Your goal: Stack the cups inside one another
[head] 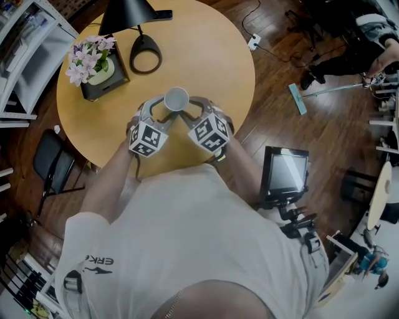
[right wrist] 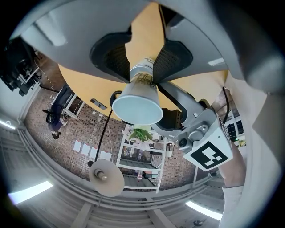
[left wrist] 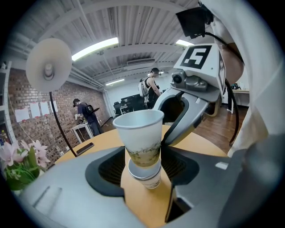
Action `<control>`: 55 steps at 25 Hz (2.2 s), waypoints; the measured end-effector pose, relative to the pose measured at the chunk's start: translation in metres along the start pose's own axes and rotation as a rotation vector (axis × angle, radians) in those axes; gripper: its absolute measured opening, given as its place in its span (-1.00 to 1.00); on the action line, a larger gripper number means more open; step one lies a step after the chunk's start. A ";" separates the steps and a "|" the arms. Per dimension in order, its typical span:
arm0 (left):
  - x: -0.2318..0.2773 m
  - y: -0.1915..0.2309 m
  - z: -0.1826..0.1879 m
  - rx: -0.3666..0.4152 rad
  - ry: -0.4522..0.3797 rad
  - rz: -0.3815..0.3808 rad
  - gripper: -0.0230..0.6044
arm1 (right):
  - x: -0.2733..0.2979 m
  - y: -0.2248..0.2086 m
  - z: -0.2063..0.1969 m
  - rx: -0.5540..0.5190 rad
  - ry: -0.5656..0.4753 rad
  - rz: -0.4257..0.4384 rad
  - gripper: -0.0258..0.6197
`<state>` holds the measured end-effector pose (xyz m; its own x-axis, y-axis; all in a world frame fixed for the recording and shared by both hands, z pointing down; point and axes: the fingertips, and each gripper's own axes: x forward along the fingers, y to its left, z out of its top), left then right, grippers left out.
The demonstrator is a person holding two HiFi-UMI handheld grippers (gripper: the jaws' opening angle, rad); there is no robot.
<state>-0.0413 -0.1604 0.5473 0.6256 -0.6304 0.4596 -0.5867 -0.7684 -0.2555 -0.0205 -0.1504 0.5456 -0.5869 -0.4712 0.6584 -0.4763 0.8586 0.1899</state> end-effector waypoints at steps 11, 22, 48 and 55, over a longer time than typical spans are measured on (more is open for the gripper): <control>0.008 0.000 -0.014 -0.032 0.031 -0.021 -0.11 | 0.012 0.001 -0.009 0.028 0.025 0.036 -0.39; 0.012 -0.005 -0.033 -0.046 0.071 -0.055 -0.11 | 0.022 -0.001 -0.019 0.057 0.049 0.049 -0.38; 0.001 0.002 -0.035 -0.053 0.053 -0.031 -0.07 | 0.016 -0.007 -0.019 0.087 0.046 0.024 -0.30; -0.005 0.003 -0.021 -0.053 0.024 -0.014 -0.07 | 0.008 -0.006 -0.008 0.084 0.029 0.006 -0.30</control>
<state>-0.0571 -0.1577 0.5622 0.6220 -0.6164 0.4830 -0.6049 -0.7699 -0.2036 -0.0168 -0.1574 0.5554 -0.5713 -0.4595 0.6800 -0.5269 0.8406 0.1253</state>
